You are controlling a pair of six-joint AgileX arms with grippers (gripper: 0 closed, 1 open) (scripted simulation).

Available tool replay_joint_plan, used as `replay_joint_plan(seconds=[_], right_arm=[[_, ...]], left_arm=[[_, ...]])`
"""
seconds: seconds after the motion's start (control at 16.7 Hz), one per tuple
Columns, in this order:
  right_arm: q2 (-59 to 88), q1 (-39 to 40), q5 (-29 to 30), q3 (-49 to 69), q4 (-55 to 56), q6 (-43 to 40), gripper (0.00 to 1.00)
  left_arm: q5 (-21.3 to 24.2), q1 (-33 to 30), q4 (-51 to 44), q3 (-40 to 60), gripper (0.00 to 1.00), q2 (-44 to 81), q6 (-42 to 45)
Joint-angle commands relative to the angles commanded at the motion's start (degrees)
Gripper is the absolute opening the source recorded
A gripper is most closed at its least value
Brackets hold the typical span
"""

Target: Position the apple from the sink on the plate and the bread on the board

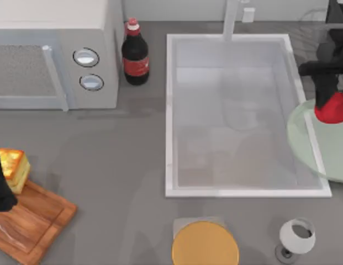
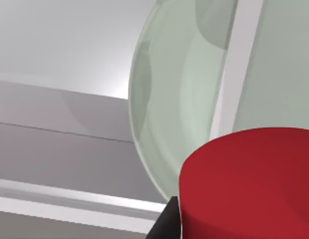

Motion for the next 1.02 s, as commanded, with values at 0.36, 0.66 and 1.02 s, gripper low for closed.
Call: replay_joint_plan(seconds=[0.36,0.66,1.02], right_arm=[[0.0,0.0,0.0,0.0,0.0,0.0,0.83],[0.0,0.0,0.0,0.0,0.0,0.0,1.00],[0.9,4.2,-4.0,0.2,0.0,-3.1,1.00]], left_arm=[[0.0,0.0,0.0,0.0,1.00,0.0,0.0],[0.0,0.0,0.0,0.0,1.00,0.0,0.0],[0.0,0.0,0.0,0.0,1.00,0.0,0.0]])
